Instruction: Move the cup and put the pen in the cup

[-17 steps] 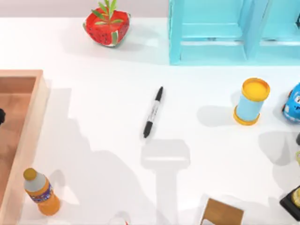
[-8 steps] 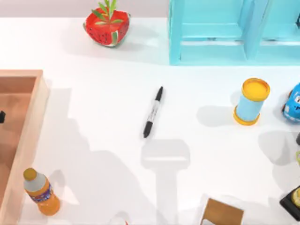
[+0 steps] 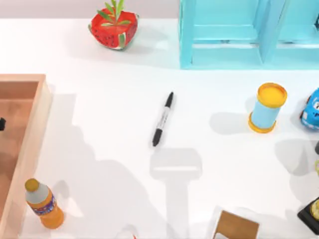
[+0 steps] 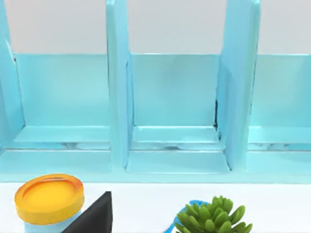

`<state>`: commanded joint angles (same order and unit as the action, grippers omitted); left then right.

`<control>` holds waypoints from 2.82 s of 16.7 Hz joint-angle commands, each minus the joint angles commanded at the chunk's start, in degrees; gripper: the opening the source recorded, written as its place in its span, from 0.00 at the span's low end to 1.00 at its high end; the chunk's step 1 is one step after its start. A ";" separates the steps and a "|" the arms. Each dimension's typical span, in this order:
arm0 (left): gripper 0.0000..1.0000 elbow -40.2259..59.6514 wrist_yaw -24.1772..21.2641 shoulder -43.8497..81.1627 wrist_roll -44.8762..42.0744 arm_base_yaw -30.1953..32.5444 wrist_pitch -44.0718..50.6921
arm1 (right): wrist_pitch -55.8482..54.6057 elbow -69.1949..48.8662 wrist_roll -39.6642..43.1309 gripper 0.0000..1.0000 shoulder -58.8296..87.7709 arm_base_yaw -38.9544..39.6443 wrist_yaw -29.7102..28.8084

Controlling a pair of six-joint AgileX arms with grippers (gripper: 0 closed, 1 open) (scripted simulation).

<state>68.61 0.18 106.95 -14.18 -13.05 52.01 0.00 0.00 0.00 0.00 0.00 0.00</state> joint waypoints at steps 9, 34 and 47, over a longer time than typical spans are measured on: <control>0.00 8.39 -0.81 -0.80 2.81 0.19 8.96 | 0.00 0.00 0.00 1.00 0.00 0.00 0.00; 0.00 28.05 -0.09 3.93 32.39 32.63 24.45 | 0.00 0.00 0.00 1.00 0.00 0.00 0.00; 0.00 23.09 -0.05 10.53 36.05 36.43 12.35 | 0.00 0.00 0.00 1.00 0.00 0.00 0.00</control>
<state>91.70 0.12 117.48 21.87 23.39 64.36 0.00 0.00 0.00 0.00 0.00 0.00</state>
